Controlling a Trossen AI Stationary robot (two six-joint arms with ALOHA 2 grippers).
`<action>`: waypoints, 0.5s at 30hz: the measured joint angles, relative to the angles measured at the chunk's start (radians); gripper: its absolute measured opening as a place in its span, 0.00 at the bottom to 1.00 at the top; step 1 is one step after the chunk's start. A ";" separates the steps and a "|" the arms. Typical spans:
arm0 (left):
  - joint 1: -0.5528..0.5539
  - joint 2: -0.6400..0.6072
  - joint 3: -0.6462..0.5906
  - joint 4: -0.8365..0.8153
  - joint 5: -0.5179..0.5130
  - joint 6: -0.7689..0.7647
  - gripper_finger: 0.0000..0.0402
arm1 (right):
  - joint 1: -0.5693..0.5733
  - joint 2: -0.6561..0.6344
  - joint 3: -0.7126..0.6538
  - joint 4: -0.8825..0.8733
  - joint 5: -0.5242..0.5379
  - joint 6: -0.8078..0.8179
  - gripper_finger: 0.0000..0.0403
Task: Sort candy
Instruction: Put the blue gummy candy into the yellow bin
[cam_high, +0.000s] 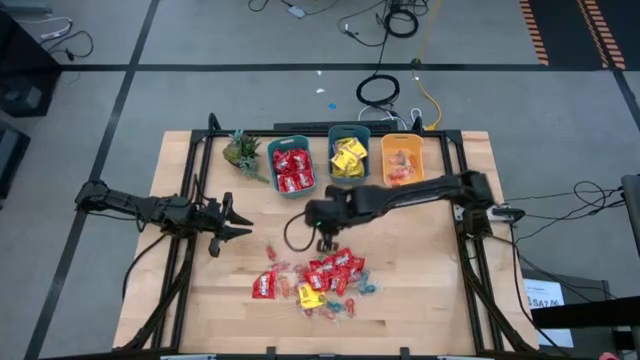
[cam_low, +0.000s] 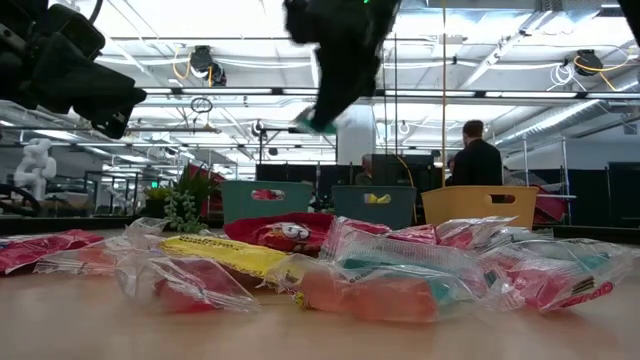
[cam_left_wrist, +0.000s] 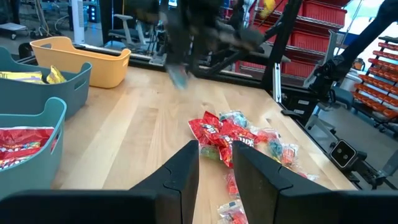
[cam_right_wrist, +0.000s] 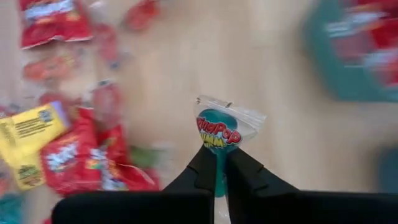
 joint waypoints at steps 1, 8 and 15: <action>0.000 0.000 0.000 0.000 0.000 0.000 0.27 | -0.005 -0.026 -0.006 -0.022 0.034 -0.009 0.01; 0.000 0.000 0.000 0.000 0.000 0.000 0.27 | -0.096 -0.331 -0.282 0.006 0.072 0.008 0.00; 0.000 0.000 0.000 0.000 -0.004 0.000 0.27 | -0.259 -0.639 -0.615 0.142 0.149 0.114 0.00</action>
